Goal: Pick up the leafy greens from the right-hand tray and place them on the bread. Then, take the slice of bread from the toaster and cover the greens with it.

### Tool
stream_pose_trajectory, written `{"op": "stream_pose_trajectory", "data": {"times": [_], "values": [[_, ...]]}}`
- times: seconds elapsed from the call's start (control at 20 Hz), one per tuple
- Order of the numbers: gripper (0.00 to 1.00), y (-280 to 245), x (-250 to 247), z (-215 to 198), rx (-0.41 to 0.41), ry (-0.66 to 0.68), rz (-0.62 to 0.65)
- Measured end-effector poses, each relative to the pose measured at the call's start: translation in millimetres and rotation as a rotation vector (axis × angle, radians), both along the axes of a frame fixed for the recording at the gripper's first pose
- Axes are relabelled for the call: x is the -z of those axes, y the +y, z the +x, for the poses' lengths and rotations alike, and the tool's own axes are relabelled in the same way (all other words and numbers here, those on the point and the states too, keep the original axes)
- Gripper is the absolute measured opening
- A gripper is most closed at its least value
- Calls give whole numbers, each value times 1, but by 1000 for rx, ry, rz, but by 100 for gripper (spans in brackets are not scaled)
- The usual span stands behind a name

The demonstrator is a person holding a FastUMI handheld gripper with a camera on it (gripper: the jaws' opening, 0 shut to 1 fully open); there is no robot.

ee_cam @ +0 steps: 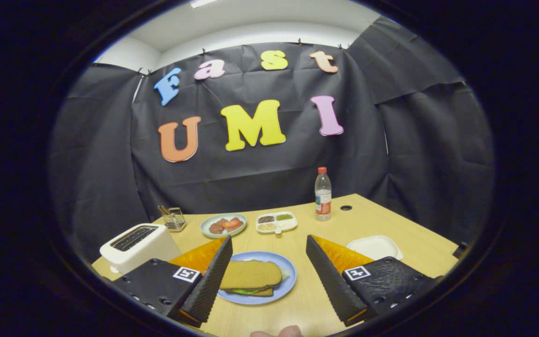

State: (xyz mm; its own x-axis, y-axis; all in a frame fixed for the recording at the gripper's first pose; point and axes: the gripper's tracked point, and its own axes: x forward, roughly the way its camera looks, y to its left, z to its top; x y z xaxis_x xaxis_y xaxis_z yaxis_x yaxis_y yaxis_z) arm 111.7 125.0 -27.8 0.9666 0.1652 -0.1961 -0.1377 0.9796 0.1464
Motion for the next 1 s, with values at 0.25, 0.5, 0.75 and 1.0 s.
{"op": "stream_pose_trajectory", "data": {"times": [0.25, 0.5, 0.75, 1.0], "values": [[96, -5, -26, -36, 4, -78, -45], [95, 9, -39, -73, -12, -134, -93], [95, 38, -34, -101, -41, -175, -135], [96, 61, -25, -110, -36, -183, -125]]}}
